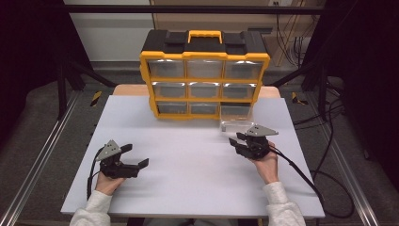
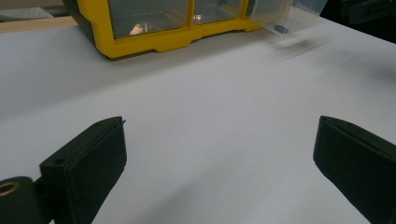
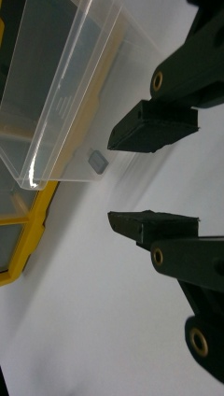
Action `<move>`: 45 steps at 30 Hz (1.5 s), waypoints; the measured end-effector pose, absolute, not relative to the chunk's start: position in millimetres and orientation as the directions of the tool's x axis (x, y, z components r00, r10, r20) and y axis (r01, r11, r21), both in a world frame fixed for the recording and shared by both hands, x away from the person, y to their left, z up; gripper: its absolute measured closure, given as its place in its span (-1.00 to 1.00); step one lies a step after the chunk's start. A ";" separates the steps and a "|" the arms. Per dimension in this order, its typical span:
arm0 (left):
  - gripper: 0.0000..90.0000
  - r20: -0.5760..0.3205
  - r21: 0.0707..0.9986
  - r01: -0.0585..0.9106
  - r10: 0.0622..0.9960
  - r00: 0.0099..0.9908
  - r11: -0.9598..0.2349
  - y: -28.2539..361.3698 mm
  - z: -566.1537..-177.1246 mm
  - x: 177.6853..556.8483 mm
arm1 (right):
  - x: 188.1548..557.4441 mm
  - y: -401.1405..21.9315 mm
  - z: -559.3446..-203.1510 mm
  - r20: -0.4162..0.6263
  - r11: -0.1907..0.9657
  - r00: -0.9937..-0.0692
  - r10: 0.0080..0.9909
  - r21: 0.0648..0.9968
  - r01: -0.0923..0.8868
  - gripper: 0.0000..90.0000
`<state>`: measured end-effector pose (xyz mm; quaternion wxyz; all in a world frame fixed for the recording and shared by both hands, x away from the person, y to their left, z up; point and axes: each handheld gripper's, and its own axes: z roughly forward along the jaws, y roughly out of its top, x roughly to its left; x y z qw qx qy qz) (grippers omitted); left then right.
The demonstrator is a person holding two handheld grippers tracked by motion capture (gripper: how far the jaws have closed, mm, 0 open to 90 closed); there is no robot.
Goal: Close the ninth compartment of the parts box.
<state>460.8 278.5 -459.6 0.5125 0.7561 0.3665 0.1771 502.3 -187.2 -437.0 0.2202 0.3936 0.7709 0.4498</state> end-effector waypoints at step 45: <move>-0.96 -0.103 0.905 0.370 0.735 0.670 -0.211 279.5 -459.8 460.7 | 528.8 -174.5 -434.1 -0.022 0.290 -0.532 0.846 0.857 0.426 1.00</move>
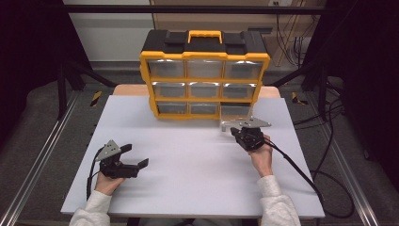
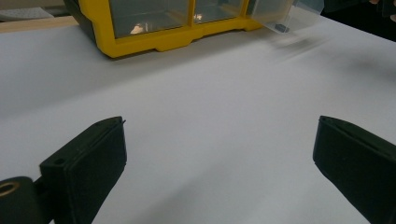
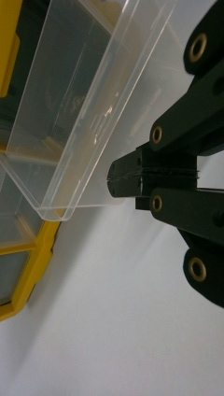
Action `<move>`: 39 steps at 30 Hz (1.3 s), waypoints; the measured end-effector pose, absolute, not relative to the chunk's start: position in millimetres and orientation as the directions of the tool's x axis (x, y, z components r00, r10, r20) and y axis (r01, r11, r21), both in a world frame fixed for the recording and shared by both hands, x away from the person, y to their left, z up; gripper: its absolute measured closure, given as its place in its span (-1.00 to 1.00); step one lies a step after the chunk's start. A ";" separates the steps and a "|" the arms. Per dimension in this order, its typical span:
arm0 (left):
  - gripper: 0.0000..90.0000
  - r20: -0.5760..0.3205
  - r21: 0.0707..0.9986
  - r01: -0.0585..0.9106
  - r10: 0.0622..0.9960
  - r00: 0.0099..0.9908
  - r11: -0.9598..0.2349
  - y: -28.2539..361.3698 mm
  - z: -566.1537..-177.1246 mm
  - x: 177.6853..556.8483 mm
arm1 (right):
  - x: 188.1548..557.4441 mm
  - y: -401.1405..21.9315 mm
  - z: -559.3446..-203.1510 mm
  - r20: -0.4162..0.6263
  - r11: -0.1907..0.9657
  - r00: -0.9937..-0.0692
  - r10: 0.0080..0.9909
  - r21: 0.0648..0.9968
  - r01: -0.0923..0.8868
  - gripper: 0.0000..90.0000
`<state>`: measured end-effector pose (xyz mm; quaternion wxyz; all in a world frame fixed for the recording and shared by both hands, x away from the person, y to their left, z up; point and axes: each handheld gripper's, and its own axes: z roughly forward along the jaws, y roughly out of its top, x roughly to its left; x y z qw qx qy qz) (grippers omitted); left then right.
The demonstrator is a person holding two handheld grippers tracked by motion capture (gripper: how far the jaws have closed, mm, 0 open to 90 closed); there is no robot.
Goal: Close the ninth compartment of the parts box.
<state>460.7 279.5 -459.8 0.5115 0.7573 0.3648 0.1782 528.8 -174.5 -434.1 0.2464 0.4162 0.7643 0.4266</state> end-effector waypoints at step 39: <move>-0.96 -0.099 0.903 0.370 0.731 0.675 -0.219 277.8 -460.6 460.9 | 556.8 -173.6 -434.1 -0.070 0.315 -0.478 0.876 0.833 0.455 1.00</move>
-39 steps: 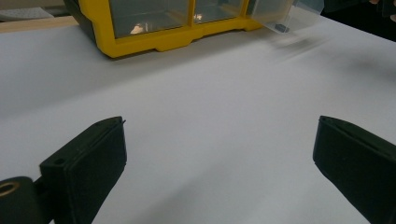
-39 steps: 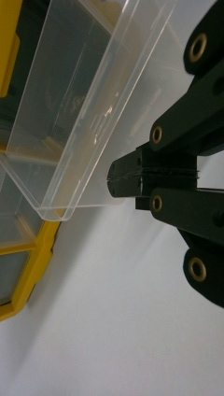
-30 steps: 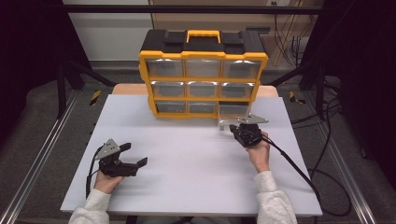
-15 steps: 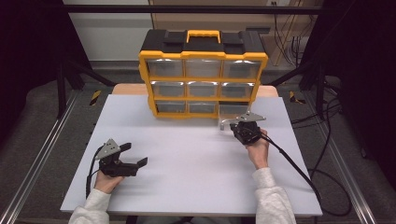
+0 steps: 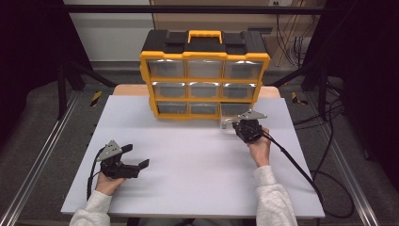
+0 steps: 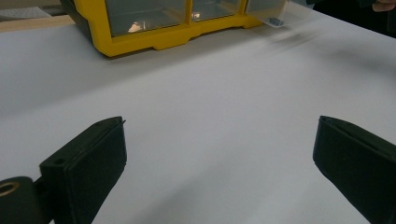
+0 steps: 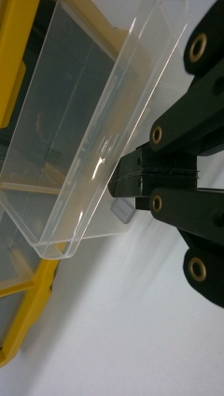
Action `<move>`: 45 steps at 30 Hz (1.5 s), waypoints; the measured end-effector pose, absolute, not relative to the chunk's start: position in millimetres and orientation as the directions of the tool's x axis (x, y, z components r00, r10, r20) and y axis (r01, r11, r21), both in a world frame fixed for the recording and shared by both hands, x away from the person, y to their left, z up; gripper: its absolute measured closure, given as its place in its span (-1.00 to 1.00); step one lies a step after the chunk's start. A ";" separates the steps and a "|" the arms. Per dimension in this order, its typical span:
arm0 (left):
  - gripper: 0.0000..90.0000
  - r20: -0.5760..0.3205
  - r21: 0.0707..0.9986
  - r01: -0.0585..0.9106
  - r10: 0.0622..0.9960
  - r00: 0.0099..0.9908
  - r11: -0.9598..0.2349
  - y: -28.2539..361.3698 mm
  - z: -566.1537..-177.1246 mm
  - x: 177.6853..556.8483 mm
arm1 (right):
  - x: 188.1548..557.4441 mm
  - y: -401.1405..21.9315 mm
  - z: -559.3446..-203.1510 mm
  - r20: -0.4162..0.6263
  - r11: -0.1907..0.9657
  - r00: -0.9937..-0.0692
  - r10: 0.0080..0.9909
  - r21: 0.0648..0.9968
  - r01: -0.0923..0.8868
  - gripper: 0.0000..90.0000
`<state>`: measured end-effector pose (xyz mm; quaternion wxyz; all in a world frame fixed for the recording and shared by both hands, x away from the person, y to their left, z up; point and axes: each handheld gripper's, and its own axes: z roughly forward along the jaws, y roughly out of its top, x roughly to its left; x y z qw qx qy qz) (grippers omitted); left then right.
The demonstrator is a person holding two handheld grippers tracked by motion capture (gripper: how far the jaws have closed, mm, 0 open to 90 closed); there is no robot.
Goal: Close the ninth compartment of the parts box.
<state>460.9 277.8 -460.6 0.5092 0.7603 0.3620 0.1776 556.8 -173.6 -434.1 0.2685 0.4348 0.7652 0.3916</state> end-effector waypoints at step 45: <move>-0.96 -0.093 0.905 0.364 0.735 0.672 -0.218 279.1 -461.5 462.2 | 587.5 -174.4 -436.7 -0.086 0.314 -0.450 0.889 0.830 0.462 1.00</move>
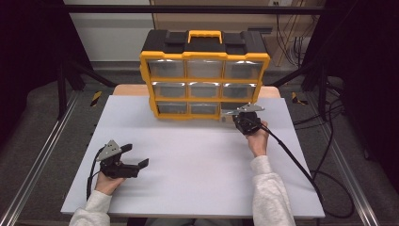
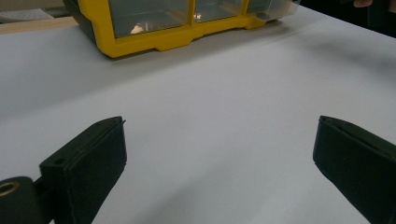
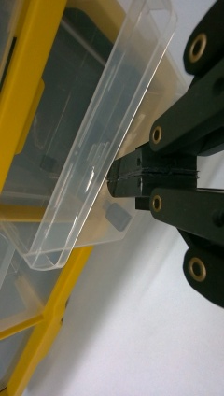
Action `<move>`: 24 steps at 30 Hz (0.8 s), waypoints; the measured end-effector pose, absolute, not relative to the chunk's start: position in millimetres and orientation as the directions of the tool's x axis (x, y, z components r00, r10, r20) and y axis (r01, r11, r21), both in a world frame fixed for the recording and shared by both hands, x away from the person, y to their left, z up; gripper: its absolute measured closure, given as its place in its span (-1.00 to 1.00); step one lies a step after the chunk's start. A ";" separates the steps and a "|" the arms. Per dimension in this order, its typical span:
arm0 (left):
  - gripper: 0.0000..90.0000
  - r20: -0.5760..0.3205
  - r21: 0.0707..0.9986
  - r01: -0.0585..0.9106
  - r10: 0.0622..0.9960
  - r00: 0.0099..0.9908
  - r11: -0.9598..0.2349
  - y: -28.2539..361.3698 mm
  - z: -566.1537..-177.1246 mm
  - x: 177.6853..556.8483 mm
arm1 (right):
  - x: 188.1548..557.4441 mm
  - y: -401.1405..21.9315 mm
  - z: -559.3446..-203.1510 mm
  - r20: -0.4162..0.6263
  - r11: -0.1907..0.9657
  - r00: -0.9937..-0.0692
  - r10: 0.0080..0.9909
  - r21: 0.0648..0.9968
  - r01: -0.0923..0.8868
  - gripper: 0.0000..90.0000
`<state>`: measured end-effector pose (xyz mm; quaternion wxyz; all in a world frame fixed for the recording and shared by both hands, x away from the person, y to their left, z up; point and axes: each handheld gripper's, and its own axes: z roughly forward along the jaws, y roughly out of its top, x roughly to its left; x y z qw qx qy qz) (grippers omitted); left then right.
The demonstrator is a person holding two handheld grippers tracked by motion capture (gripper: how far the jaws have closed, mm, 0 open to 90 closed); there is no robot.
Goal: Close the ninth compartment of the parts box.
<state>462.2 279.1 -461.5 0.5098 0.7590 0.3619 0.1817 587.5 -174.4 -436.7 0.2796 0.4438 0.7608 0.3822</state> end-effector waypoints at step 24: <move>-0.96 -0.091 0.904 0.366 0.735 0.672 -0.223 278.9 -462.1 462.4 | 598.4 -176.3 -439.8 -0.084 0.308 -0.444 0.892 0.832 0.461 1.00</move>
